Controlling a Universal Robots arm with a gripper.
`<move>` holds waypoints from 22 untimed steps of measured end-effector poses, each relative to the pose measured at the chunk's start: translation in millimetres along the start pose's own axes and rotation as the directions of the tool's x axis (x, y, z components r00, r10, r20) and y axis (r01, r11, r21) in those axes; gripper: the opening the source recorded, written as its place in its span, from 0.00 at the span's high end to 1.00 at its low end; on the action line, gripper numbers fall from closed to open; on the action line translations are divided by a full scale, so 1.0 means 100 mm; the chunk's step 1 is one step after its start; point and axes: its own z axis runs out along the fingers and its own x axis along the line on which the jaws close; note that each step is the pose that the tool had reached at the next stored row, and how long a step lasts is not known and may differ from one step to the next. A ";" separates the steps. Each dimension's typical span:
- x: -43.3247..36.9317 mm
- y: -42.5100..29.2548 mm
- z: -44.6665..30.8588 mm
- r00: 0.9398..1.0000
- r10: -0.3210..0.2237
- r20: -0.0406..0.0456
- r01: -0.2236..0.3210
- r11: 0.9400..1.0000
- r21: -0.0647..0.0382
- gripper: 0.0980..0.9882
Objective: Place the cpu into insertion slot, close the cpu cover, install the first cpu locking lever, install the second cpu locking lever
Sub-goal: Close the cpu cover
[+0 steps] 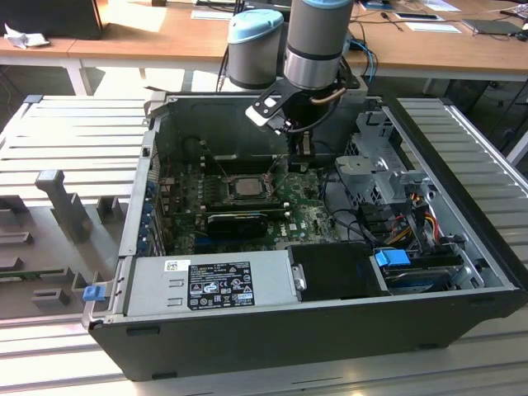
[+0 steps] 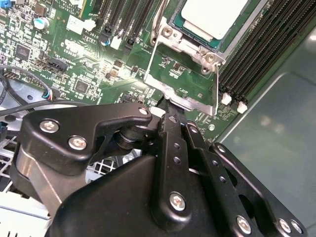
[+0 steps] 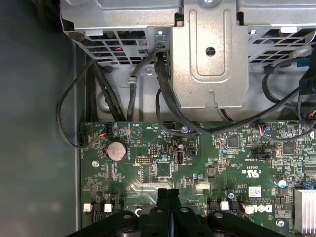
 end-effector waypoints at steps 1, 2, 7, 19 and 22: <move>0.000 -0.005 0.000 1.000 0.000 0.000 0.000 1.000 0.000 0.99; 0.000 -0.010 0.000 1.000 0.000 0.000 0.000 1.000 0.000 0.99; 0.000 -0.035 0.000 1.000 0.000 0.000 0.000 1.000 0.000 0.99; -0.001 -0.081 -0.001 1.000 0.000 0.000 0.000 1.000 0.000 0.99; -0.002 -0.092 -0.001 1.000 0.000 0.000 0.000 1.000 0.000 0.99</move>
